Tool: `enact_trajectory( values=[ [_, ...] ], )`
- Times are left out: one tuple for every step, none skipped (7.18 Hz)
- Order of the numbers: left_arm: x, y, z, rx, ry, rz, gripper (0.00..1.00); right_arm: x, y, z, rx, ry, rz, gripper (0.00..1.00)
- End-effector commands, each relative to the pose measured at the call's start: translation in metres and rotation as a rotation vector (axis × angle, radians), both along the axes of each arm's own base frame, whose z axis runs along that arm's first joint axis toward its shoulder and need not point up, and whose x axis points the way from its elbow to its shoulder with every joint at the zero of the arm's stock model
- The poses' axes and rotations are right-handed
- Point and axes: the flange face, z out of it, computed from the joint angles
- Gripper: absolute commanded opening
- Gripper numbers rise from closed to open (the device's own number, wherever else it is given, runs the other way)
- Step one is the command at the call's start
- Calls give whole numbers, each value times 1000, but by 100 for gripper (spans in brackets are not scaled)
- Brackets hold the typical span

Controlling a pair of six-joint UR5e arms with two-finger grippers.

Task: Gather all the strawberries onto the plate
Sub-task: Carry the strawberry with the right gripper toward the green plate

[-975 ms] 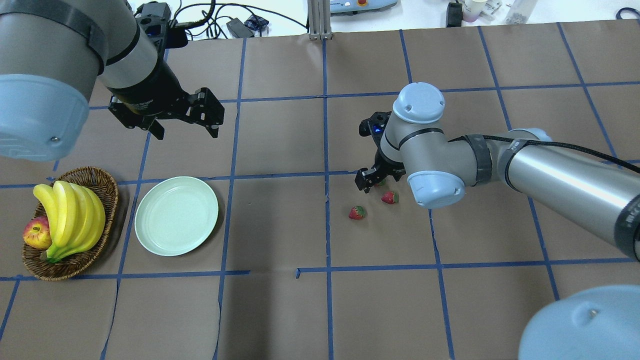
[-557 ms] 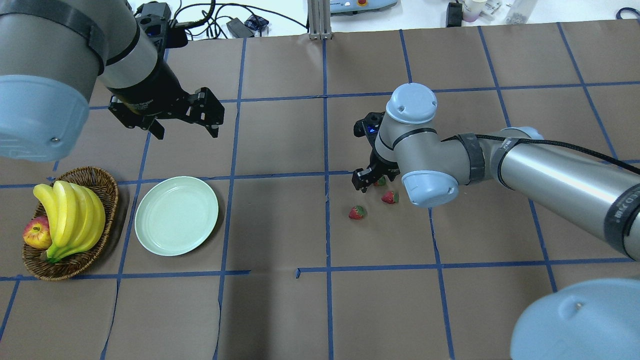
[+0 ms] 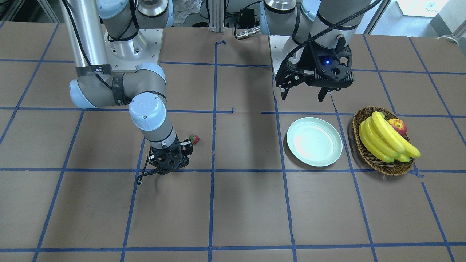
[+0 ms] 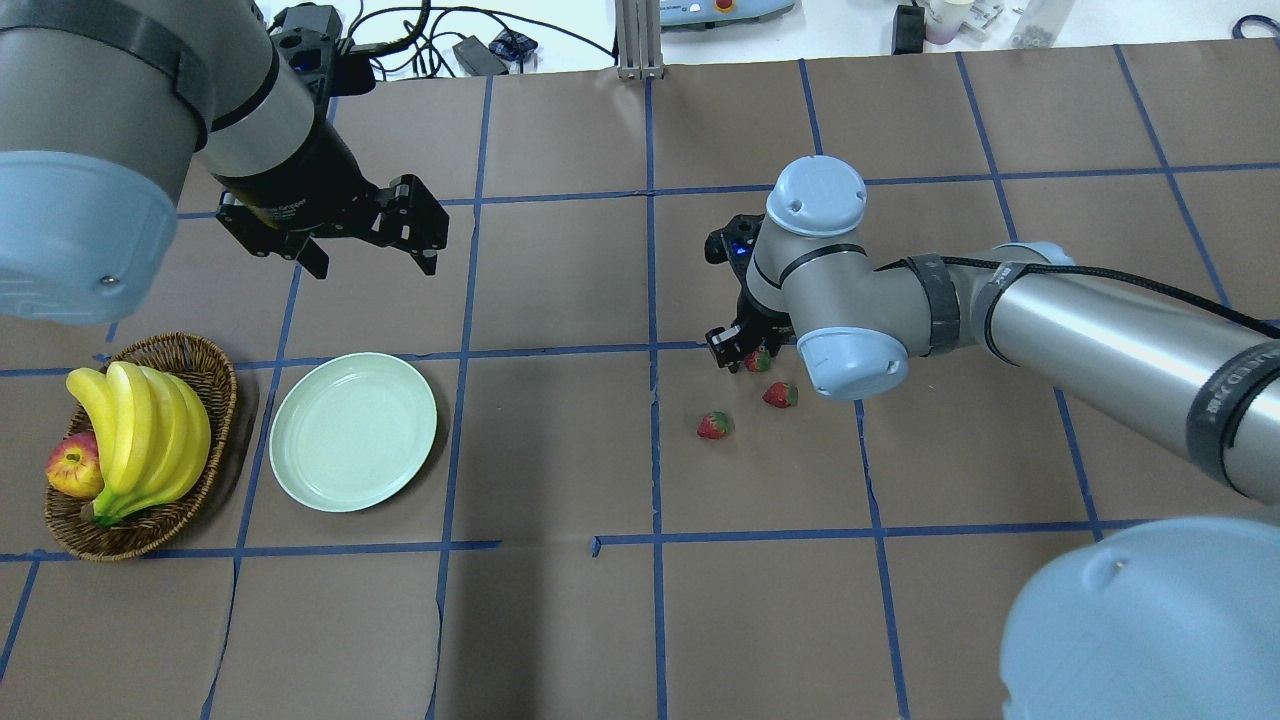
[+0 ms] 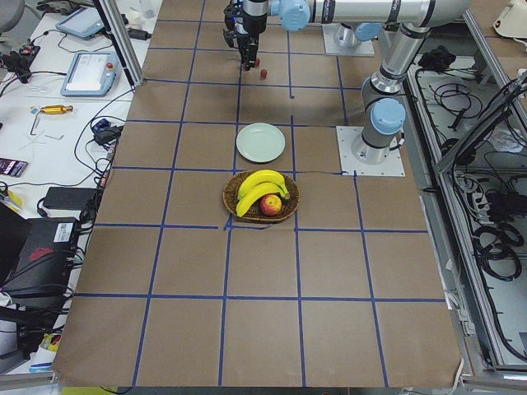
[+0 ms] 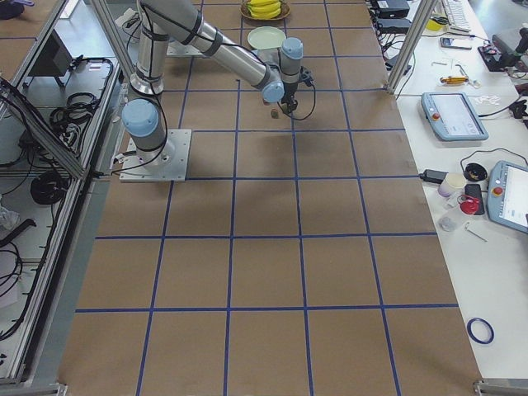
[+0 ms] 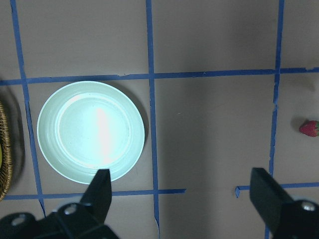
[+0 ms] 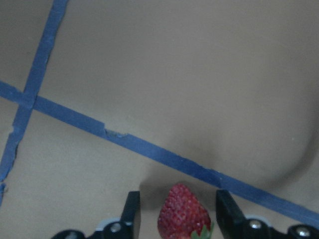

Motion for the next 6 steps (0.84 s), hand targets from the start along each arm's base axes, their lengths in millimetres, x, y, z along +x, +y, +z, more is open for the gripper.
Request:
enact_trajectory(
  values=[
    [0, 0, -1, 1, 0, 0, 100, -1, -4, 4, -11, 8, -17, 7],
    [-1, 0, -1, 3, 4, 0, 100, 10, -17, 29, -50, -21, -85, 2],
    [-1, 0, -1, 3, 4, 0, 100, 30, -23, 40, -68, -30, -103, 0],
    [-1, 0, -1, 3, 4, 1, 100, 66, -13, 53, -80, -49, -166, 1],
    [-1, 0, -2, 4, 2, 0, 100, 113, 5, 62, -87, -66, -196, 2],
    [-1, 1, -1, 3, 1, 0, 100, 147, 18, 65, -82, -83, -253, 3]
  ],
)
